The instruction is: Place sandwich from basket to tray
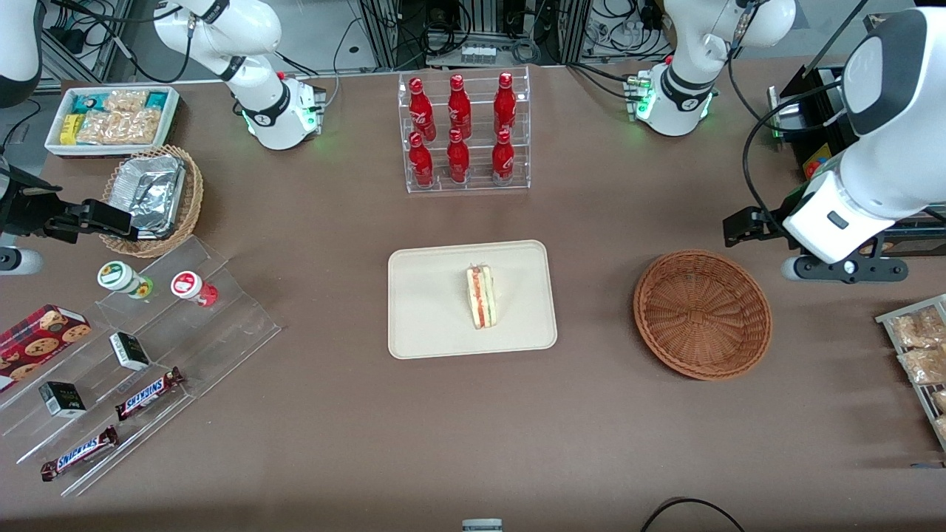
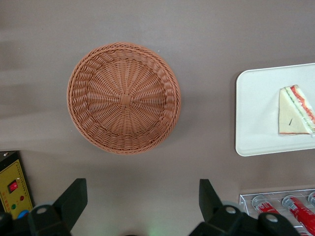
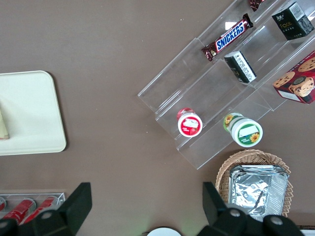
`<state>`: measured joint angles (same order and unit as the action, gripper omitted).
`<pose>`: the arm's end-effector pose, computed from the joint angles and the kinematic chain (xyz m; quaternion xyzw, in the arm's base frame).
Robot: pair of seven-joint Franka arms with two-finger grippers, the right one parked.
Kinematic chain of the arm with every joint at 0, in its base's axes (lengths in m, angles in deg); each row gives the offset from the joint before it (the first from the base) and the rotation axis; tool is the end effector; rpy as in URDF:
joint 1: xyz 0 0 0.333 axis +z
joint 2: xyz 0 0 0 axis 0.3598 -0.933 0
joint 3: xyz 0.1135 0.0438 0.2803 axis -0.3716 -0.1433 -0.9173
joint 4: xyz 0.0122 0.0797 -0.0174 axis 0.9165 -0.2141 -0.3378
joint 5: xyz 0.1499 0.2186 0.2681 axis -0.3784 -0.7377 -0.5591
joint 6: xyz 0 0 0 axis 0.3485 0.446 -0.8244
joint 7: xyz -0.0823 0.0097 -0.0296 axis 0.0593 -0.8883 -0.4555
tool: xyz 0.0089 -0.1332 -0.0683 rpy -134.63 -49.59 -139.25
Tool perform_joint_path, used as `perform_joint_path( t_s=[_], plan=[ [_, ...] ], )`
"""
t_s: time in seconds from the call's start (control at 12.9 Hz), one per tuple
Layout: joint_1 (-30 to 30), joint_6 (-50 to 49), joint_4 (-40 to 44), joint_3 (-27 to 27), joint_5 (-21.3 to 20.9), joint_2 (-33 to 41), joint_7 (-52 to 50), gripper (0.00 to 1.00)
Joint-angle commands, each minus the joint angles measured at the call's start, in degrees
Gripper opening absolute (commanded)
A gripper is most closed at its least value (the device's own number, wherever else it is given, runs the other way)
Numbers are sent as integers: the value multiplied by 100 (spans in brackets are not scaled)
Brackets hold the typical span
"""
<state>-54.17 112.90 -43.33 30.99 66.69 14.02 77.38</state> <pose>0.5595 -0.0961 0.5300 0.9977 -0.0231 -0.0618 0.0172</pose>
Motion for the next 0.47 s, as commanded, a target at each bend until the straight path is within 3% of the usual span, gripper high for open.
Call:
perform_joint_path(
  t_s=[0.0, 0.39],
  plan=[
    [212, -56, -184, 118, -105, 294, 51, 100],
    [1433, -65, -175, 1409, -237, 391, 51, 100]
  ],
)
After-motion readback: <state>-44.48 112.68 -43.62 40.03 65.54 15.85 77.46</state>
